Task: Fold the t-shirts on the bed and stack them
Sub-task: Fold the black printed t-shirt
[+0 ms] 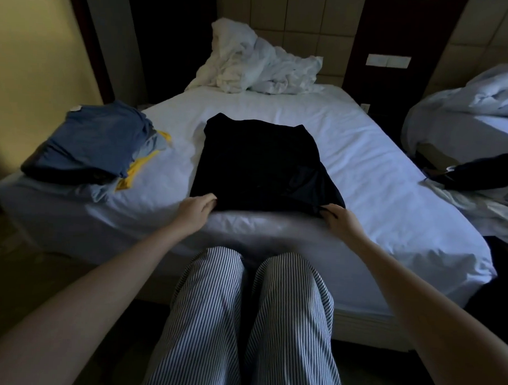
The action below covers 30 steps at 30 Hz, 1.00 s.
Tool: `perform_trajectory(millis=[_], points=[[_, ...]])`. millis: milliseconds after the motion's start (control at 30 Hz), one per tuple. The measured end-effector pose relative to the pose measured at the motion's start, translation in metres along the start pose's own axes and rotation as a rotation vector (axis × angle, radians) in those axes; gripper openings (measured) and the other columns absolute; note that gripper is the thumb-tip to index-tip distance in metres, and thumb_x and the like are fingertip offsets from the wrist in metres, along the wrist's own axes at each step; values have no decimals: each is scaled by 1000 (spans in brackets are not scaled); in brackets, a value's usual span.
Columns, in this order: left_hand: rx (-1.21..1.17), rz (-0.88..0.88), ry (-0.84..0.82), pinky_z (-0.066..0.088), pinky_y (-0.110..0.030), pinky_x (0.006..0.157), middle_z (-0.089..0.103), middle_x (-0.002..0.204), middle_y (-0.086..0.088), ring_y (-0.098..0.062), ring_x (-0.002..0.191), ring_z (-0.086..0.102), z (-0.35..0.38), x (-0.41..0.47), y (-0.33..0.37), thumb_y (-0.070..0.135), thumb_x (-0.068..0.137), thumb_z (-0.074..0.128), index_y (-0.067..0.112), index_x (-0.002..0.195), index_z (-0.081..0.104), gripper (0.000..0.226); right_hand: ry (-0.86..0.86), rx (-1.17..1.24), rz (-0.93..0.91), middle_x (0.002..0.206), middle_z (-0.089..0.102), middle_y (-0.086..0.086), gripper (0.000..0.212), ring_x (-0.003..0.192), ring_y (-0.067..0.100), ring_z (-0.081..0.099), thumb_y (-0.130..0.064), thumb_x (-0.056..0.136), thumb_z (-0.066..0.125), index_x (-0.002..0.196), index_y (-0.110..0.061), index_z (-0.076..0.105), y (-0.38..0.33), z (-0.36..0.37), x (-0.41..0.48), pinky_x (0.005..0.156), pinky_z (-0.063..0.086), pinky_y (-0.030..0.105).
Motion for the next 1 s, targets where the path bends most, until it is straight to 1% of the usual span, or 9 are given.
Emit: perform_trajectory(millis=[67,200,300,367,533,667,800,900,1000], points=[[6,-78,20,39,-39,74,62,106,-28,-42,98,59,-7,0,5,14,101,39,0,121,54,29,3,44,34,97,65,20,23,92,33,59,-14,96,48,106,-1,65,-8,-7,-6,67,32,28],[-30,-67,55,32,-39,63,57,85,-28,-41,80,56,-21,-12,8,13,101,34,-3,108,51,24,2,-21,-36,84,56,18,19,80,29,51,-16,98,45,92,-4,59,-27,-18,-21,65,29,31],[-89,-13,-33,29,-35,62,46,67,-11,-28,62,45,-28,-26,8,12,101,33,4,86,48,23,-9,-67,-58,93,61,24,24,88,35,56,-17,99,43,97,2,58,-37,-24,-34,68,33,34],[-122,21,-91,28,-32,62,39,63,-5,-19,57,40,-36,-38,14,10,102,34,13,69,38,33,-55,-86,-65,86,58,22,26,84,33,55,-18,99,41,93,2,56,-47,-27,-45,67,33,35],[-133,28,-302,23,-26,54,30,61,-3,-15,54,32,-65,-67,39,18,103,33,14,63,30,40,-188,-49,-36,66,52,13,32,68,26,52,-20,100,40,84,3,58,-73,-46,-76,55,35,32],[-116,-15,-502,38,-23,62,54,82,-10,-19,72,53,-94,-93,54,24,103,33,5,91,59,34,-349,-56,13,82,59,13,34,70,20,54,-26,100,42,100,0,64,-94,-66,-104,60,43,22],[-262,-117,-765,35,-18,46,46,62,1,-6,42,38,-113,-125,70,23,103,34,12,72,55,39,-534,57,80,99,61,11,32,88,21,57,-28,99,42,110,-6,63,-106,-86,-128,75,46,23],[-338,-144,-790,47,-23,60,59,83,-7,-14,62,58,-122,-125,67,44,95,40,12,98,59,38,-549,55,78,108,62,10,34,97,21,59,-32,98,43,112,-8,62,-110,-98,-126,88,46,30],[-635,-118,-645,54,-25,78,66,107,-4,-19,95,65,-132,-100,55,66,64,69,14,110,59,71,-374,12,23,108,62,8,34,99,21,58,-37,98,42,108,-12,63,-114,-105,-108,90,45,31]])
Point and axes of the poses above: each hand's wrist, its own x-axis towards the middle knuckle, its own z-axis out of the palm, y = z × x, the point moved 4 cm from there along x, towards the middle knuckle
